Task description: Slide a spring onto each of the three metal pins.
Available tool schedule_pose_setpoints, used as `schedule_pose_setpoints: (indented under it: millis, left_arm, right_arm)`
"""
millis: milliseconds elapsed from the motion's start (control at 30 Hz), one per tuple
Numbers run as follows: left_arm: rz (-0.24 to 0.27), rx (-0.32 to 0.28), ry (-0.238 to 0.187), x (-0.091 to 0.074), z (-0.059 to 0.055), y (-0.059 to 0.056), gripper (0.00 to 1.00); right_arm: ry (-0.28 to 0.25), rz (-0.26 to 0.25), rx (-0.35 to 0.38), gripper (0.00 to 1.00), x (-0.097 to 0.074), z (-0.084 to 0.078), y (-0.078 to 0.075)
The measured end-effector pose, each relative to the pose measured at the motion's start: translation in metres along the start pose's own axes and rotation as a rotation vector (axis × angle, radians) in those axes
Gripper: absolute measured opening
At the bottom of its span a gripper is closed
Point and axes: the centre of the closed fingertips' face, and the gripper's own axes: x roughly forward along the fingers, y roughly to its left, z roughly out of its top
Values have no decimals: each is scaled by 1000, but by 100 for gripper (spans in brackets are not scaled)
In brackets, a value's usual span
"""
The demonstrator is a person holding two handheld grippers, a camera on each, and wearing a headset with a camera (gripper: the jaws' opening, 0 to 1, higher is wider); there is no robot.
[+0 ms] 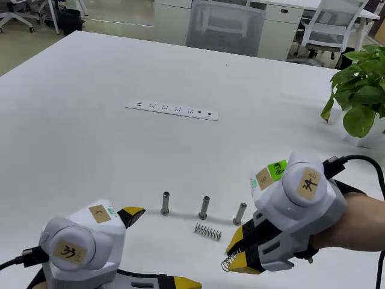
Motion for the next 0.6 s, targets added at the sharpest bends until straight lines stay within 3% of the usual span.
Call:
schedule_pose_setpoints:
  millis: [267,533,600]
  left_arm:
    - [41,-33,-7,-4,-3,16,100]
    - [94,-60,-13,-14,-5,38,100]
    - [98,-71,-15,-12,-4,39,99]
  right_arm:
    - [22,-4,-26,12,-4,4,-16]
    - [47,-5,-83,12,-6,19,-36]
    - [59,-6,-101,12,-6,23,-41]
